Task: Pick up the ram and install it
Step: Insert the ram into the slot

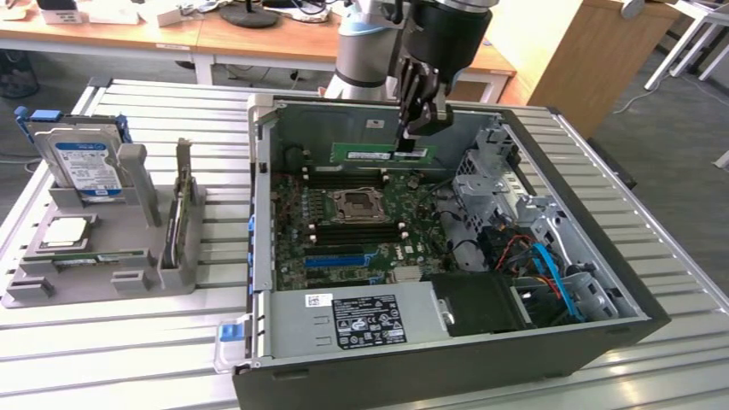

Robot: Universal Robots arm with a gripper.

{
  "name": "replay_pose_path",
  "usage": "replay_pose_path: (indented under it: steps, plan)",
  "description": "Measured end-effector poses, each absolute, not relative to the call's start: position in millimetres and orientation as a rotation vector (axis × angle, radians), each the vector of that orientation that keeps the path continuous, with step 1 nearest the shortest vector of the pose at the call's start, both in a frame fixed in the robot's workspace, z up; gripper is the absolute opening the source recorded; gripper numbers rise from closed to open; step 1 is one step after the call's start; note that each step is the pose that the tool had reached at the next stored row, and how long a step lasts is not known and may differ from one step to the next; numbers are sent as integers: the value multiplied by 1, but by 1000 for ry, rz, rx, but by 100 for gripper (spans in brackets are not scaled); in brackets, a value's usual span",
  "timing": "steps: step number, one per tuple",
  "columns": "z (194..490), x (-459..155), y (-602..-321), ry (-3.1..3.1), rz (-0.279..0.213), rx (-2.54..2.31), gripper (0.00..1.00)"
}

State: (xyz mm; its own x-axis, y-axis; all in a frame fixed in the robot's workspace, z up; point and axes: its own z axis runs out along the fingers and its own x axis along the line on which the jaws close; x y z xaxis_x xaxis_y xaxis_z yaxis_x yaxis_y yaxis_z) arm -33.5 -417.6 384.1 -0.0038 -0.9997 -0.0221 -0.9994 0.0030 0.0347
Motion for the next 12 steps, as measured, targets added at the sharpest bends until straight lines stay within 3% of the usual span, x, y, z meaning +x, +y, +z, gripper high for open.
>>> replay_pose_path:
  steps: [12]
  plan:
    - [378, -34, -418, -2218, -63, 2211, 12]
